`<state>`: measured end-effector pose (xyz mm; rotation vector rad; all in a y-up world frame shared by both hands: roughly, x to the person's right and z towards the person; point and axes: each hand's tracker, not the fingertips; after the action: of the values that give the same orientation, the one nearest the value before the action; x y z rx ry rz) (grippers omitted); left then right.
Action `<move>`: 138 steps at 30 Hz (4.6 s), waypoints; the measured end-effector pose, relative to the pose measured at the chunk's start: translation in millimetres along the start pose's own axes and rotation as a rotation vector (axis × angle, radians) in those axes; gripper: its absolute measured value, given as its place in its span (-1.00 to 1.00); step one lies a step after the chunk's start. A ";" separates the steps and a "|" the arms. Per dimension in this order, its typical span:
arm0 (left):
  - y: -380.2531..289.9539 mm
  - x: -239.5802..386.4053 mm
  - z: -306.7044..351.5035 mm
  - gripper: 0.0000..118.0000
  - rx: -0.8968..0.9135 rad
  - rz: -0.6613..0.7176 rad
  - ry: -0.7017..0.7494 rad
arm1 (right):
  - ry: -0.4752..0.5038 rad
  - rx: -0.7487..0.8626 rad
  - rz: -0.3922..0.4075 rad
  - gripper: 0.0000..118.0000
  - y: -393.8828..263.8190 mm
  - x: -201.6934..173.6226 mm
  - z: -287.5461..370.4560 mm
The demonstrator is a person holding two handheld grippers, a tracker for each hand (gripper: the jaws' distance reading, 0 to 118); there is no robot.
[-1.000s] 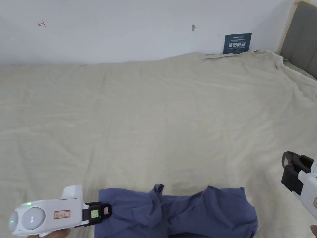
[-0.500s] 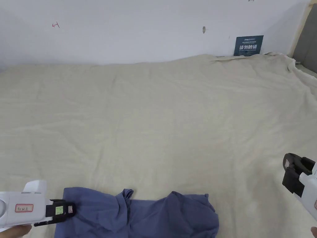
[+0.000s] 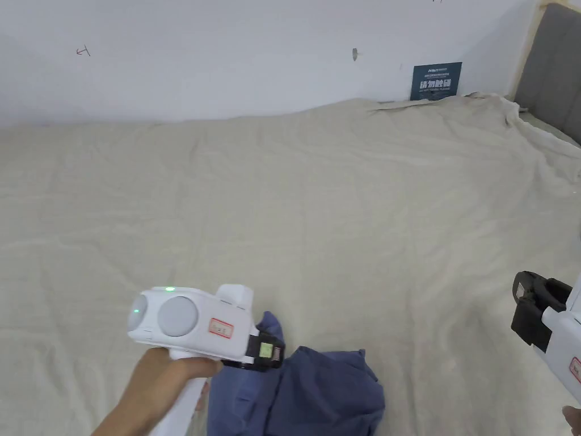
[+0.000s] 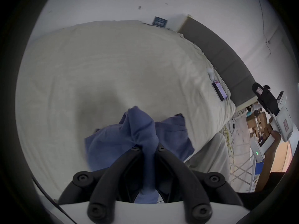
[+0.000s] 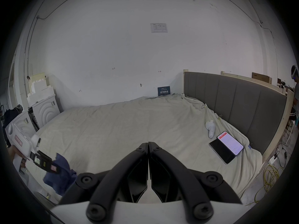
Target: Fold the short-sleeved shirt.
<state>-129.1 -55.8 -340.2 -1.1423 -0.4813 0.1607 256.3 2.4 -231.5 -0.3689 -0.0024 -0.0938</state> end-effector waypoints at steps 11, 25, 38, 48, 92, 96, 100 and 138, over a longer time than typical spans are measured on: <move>8.8 64.2 -85.8 -0.84 -0.094 -0.063 -0.023 | -0.053 -0.009 -0.011 -1.00 -6.0 24.5 9.4; 7.5 67.6 -81.0 0.56 -0.028 0.042 -0.064 | -0.050 -0.016 -0.010 -1.00 -5.4 21.3 10.9; -23.8 1.9 15.3 0.85 0.372 0.099 0.088 | -0.043 0.006 -0.002 -1.00 4.4 16.3 17.1; -78.3 -0.8 -10.2 -1.00 0.491 0.018 0.176 | -0.027 0.010 -0.002 -1.00 4.1 13.7 18.0; -36.5 123.9 -34.4 -1.00 0.686 -0.266 0.133 | -0.071 0.064 0.002 -1.00 9.9 26.7 32.5; -26.6 111.4 11.9 -1.00 0.817 -0.252 0.175 | -0.052 0.104 0.023 -1.00 19.0 9.8 34.4; -22.0 96.1 48.0 -1.00 0.905 -0.253 0.249 | -0.034 0.138 0.043 -1.00 26.2 -7.0 33.9; -93.4 -26.9 97.7 -1.00 0.976 -0.060 0.568 | 0.063 0.115 0.101 -1.00 -57.2 -122.1 -26.1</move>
<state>-207.6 -23.1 -231.8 -0.1807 0.0954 0.0018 129.1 -49.0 -237.6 -0.2504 0.0730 -0.0052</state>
